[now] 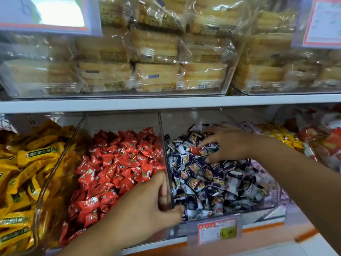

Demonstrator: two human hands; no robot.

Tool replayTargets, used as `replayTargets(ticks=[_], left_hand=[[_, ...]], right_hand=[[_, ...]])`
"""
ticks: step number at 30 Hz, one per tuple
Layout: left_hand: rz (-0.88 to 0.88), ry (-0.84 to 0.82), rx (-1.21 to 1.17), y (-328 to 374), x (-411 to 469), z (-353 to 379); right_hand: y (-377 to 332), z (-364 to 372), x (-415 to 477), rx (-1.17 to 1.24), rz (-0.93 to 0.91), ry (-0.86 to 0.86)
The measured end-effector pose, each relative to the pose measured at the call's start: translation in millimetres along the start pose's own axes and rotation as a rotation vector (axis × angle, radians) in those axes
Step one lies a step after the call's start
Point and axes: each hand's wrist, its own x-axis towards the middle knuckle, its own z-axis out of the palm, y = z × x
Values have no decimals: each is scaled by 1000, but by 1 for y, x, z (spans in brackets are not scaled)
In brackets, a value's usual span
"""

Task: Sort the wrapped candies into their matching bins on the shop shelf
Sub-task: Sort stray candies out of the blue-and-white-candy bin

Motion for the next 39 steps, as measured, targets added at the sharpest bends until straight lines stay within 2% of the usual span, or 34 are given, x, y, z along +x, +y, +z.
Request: replayTargets(ticks=[7,8,10,12,15,18,20,23,28,31,34,36,37,39], left_hand=[[23,13,30,2,-1,0],[24,16,41,2,-1,0],[19,19,55,2,-1,1],[23,22,62,2,-2,2],[29,14,86,3,-2,1],[33,9,79,2,-3,0],[44,5,72,1,-3,0],[34,6,84,0,-2,0],[22,-6,79,-2,-3,0],[26,2,72,-3,-2,0],[19,4,71,-3,-2,0],[22,-3,72,-3,-2,1],[22,-5,73,-3,-2,1],[19,-4,69,-3,-1,0]], right_hand=[[-18,-12,-16,-41,121,-140],[-22,-12,-14,-15,116,-128],[-32,-5,-5,38,103,12],[-37,9,11,-8,107,122],[-42,26,33,-131,182,23],[-47,32,42,-100,221,93],[-45,38,41,9,200,258],[-42,30,23,418,107,465],[-51,-9,2,758,36,471],[-76,-22,1,878,-76,533],[-86,-24,5,847,-80,534],[-74,-22,5,698,-8,497],[-66,-19,5,626,13,415],[-62,-7,3,548,-1,124]])
